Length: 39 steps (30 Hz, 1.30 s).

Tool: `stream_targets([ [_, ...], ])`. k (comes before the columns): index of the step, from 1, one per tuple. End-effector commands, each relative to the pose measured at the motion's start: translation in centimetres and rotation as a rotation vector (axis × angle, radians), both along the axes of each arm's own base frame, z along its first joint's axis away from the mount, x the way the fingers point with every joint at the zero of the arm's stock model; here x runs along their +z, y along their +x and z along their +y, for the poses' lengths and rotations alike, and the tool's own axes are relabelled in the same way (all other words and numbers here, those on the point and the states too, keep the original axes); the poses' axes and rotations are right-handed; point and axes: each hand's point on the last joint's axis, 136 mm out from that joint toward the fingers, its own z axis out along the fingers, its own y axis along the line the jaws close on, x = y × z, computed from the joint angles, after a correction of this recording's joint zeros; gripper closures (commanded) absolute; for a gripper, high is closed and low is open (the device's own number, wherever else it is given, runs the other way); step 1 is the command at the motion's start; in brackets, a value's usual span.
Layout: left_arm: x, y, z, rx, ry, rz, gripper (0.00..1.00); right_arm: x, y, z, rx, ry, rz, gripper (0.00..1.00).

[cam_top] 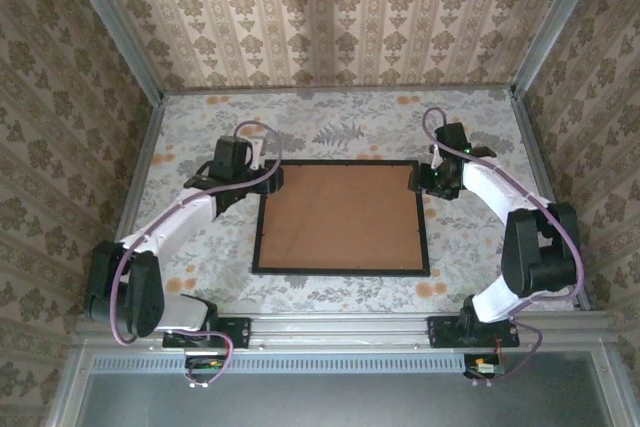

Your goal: Put the photo into the frame

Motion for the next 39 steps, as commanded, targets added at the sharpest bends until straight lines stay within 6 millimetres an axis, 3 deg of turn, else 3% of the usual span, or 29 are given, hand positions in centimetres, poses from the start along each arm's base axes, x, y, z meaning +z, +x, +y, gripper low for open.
stream_targets([
  [1, 2.7, -1.6, -5.8, -0.242, -0.107, -0.129, 0.39, 1.5, 0.6, 1.7, 0.012, 0.069, -0.084, 0.38],
  [5, 2.5, -4.8, -10.3, -0.477, -0.064, -0.204, 0.39, 1.3, 0.4, 2.5, 0.035, 0.071, -0.078, 0.31],
  [10, 1.6, -11.4, -15.1, -0.83, 0.006, -0.362, 0.39, 1.2, 0.1, 0.7, -0.004, 0.052, -0.068, 0.18],
  [15, -0.8, -17.4, -19.2, -1.14, 0.106, -0.464, 0.39, 0.8, 0.5, -0.9, -0.065, 0.096, -0.072, 0.12],
  [20, -3.6, -21.5, -22.0, -1.371, 0.202, -0.451, 0.4, 0.0, 0.5, -0.9, -0.093, 0.145, -0.066, 0.11],
  [25, -6.6, -23.5, -23.6, -1.51, 0.312, -0.432, 0.43, -0.6, -0.2, -0.7, -0.084, 0.151, -0.051, 0.11],
  [39, -9.5, -24.3, -25.0, -1.592, 0.349, -0.386, 0.45, -2.3, -1.2, -0.3, -0.077, 0.172, -0.01, 0.12],
])
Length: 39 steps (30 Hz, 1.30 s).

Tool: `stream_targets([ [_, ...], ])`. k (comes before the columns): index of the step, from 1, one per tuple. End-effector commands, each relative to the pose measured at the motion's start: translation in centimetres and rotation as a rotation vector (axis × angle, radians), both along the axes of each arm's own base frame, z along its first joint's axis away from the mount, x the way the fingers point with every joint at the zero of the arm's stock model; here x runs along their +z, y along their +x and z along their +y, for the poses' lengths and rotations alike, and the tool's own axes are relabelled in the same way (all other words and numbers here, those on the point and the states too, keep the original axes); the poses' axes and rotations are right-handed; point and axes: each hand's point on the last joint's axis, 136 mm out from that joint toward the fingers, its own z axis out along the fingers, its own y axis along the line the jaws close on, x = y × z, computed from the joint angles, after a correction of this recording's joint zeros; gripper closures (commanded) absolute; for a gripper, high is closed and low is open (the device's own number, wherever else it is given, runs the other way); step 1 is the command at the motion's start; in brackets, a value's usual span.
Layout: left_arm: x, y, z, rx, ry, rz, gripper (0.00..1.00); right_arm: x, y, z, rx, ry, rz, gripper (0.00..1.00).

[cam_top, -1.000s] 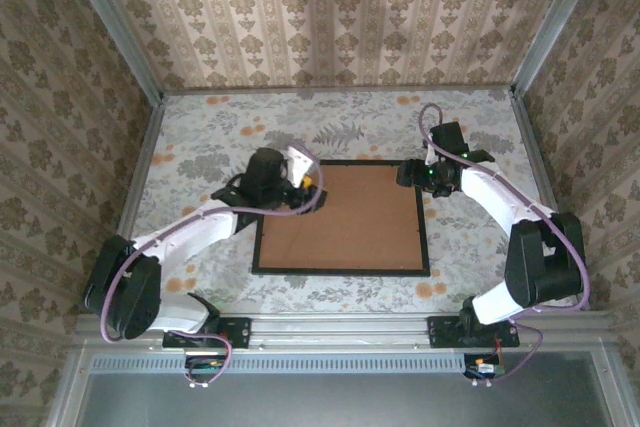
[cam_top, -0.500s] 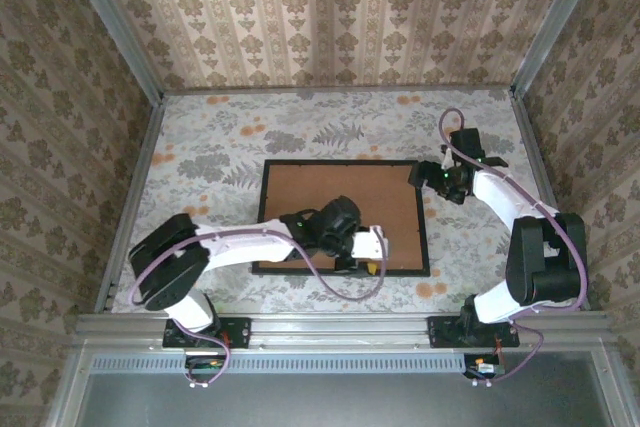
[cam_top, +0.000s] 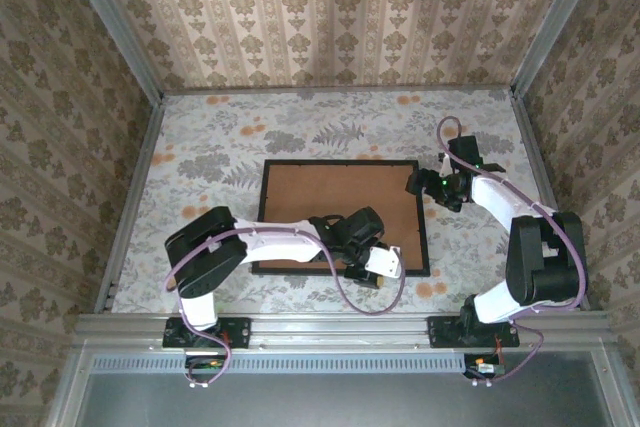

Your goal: Put the photo into the frame

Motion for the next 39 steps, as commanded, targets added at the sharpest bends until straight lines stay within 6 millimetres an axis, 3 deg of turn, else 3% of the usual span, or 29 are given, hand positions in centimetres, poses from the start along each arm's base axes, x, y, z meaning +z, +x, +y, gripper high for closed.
stream_targets([
  [1, -0.2, -0.5, -0.4, -0.043, 0.02, -0.017, 0.45, -0.1, 0.0, 0.5, 0.005, 0.029, -0.003, 0.12],
  [23, -3.2, -0.3, 0.9, -0.038, 0.115, -0.034, 0.65, -0.9, -0.4, 0.7, 0.011, 0.041, 0.032, 0.12],
  [31, -4.2, -0.1, 1.1, -0.017, 0.133, -0.044, 0.65, -1.2, -0.8, 0.8, 0.011, 0.043, 0.047, 0.12],
  [39, -3.4, 0.4, 0.7, 0.043, 0.095, -0.039, 0.8, -1.4, -2.8, 0.7, 0.025, 0.032, 0.084, 0.12],
])
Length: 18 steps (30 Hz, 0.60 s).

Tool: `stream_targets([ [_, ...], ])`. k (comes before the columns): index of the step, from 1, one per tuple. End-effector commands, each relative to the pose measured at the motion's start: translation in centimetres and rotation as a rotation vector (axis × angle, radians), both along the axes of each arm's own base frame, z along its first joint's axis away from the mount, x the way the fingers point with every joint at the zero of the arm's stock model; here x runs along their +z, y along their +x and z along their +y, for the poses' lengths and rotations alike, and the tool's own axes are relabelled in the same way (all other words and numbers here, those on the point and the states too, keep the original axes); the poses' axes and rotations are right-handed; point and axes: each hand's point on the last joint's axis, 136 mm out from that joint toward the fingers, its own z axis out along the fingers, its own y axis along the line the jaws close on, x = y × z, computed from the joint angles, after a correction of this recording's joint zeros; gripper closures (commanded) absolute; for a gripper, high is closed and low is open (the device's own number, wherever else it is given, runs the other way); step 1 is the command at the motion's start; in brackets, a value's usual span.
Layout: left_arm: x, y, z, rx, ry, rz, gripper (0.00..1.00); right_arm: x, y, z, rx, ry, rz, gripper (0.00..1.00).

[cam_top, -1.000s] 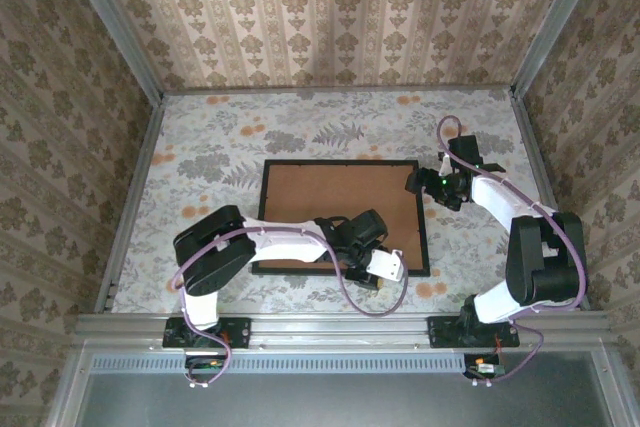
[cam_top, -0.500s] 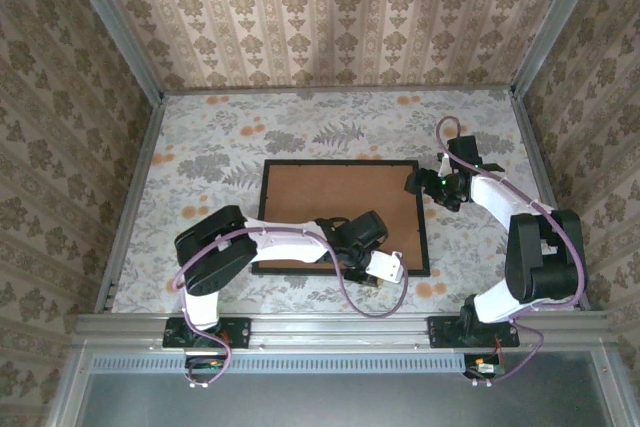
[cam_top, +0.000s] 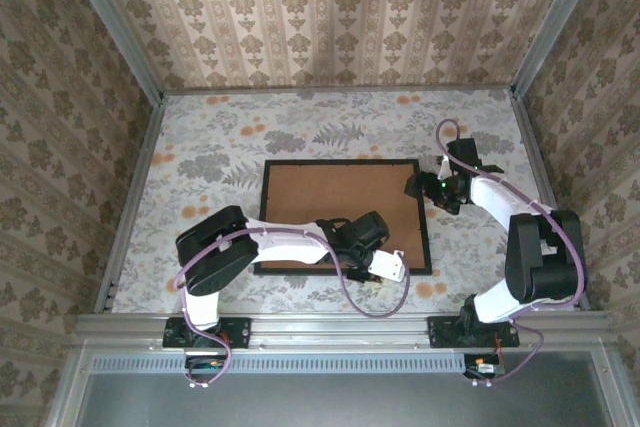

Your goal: Put the photo into the frame

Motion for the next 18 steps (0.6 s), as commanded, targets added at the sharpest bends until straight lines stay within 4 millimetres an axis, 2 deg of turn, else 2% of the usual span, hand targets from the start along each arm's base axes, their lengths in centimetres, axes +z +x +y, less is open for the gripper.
stream_targets([
  [1, -1.6, -0.1, 1.2, 0.035, 0.048, 0.013, 0.81, -0.4, -2.3, 0.3, 0.014, 0.014, 0.051, 0.12],
  [9, 1.5, 1.3, 0.2, 0.117, -0.064, 0.048, 0.87, -0.8, -5.3, 1.8, 0.053, 0.098, 0.089, 0.13],
  [18, 4.5, 2.7, -0.3, 0.169, -0.17, 0.085, 0.87, -1.7, -6.9, 3.2, 0.089, 0.172, 0.107, 0.14],
])
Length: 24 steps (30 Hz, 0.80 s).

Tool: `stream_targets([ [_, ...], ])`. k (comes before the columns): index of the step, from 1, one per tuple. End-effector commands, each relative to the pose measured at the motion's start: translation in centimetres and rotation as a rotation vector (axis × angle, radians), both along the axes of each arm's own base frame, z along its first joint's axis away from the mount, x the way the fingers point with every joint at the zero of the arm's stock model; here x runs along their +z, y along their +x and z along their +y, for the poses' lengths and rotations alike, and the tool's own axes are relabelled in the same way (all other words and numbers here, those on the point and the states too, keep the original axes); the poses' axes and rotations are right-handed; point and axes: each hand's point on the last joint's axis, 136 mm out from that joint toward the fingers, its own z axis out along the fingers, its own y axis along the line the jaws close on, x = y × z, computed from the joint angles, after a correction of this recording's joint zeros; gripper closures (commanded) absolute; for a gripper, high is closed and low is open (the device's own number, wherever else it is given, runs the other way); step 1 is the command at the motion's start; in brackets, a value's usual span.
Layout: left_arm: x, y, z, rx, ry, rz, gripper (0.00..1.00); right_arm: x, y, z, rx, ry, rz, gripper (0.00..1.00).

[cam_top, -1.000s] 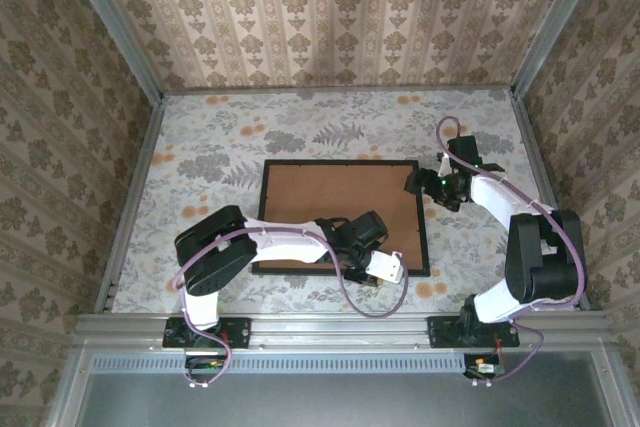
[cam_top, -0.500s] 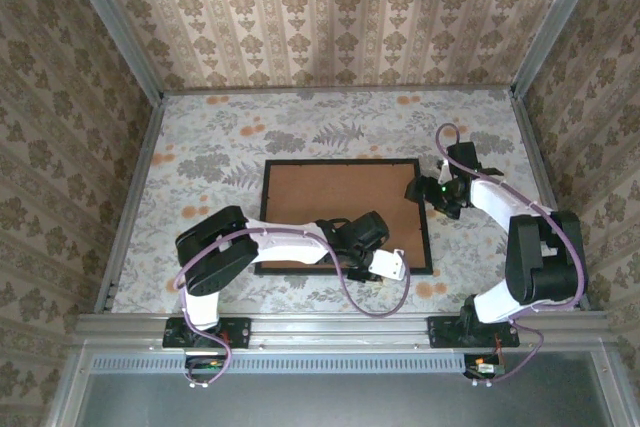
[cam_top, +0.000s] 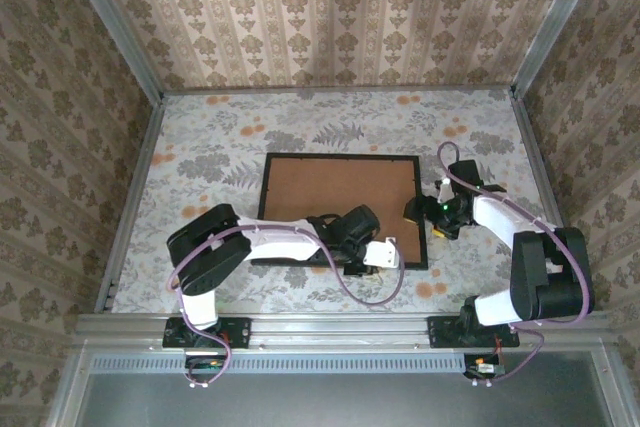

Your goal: Put the photo into the frame

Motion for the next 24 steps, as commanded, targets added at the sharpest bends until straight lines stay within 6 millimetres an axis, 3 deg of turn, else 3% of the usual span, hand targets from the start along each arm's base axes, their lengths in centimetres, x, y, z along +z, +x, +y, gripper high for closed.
stream_targets([
  [1, 4.0, 0.9, -1.3, 0.027, -0.132, 0.001, 0.87, 0.3, -0.7, 1.7, 0.044, 0.084, -0.004, 0.14],
  [8, 5.6, 1.9, -1.5, 0.067, -0.199, 0.02, 0.87, 1.0, -0.8, 3.5, 0.07, 0.202, -0.018, 0.15],
  [13, 5.5, 2.3, -1.5, 0.085, -0.212, 0.031, 0.87, 2.1, -0.3, 4.4, 0.069, 0.27, -0.047, 0.17],
  [15, 5.1, 2.4, -1.3, 0.092, -0.205, 0.03, 0.86, 3.2, 0.1, 4.3, 0.065, 0.273, -0.093, 0.21],
  [24, 3.3, 2.6, -0.2, 0.109, -0.158, 0.007, 0.77, 4.5, 0.7, 4.5, 0.049, 0.312, -0.146, 0.45],
])
